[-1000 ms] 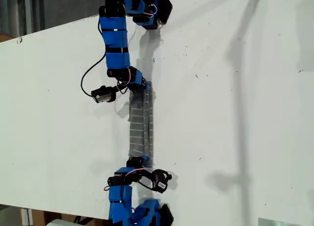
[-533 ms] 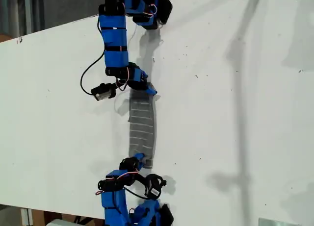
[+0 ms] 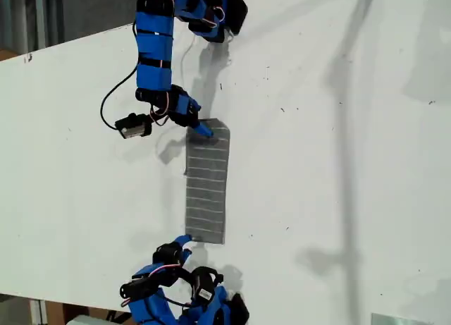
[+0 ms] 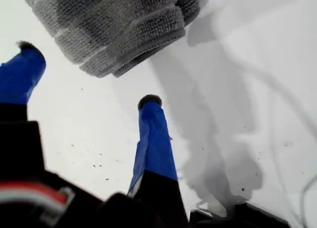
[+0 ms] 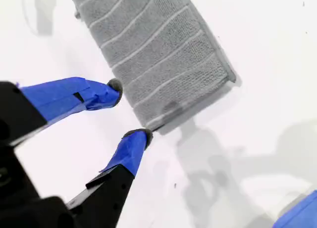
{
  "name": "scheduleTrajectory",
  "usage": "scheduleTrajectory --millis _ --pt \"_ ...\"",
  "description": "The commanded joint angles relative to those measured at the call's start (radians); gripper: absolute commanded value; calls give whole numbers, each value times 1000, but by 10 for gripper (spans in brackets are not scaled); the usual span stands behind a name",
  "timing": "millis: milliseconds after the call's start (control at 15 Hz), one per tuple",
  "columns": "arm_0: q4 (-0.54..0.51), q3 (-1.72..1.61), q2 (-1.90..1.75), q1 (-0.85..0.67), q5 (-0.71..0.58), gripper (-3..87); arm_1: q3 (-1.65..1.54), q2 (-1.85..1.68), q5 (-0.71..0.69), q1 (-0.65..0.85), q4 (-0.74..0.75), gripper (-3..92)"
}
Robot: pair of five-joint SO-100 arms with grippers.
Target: Grasp corners of a square towel and fold twice.
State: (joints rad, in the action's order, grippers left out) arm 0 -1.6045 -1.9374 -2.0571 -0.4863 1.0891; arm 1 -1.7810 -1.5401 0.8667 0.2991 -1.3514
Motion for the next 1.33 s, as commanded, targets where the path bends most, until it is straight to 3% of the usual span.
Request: scheduleTrajectory --millis 0,200,267,333,467,667,867,1067,1133,1267 --pt "48 -55 -49 -29 -12 156 51 72 -25 31 55 392" --pt "140 -199 -121 -12 28 156 87 281 -35 60 118 393" --pt "172 -255 -163 -12 41 156 121 347 -41 64 118 302" --pt "198 -302 -204 -11 57 156 141 371 -31 75 95 -2" --pt "258 -393 -273 26 101 156 32 318 8 112 101 -2" --pt "407 -522 -264 78 152 156 -407 -43 178 149 181 -2" --pt "505 -589 -258 67 143 156 -715 -518 448 -14 163 -2" --pt "592 -618 -175 -21 61 155 -758 -881 698 -206 -29 -2" --pt "661 -612 -80 -54 3 155 -710 -968 709 -219 -100 -2" --pt "663 -492 135 -66 -21 155 -551 -1009 586 -126 -172 -2"
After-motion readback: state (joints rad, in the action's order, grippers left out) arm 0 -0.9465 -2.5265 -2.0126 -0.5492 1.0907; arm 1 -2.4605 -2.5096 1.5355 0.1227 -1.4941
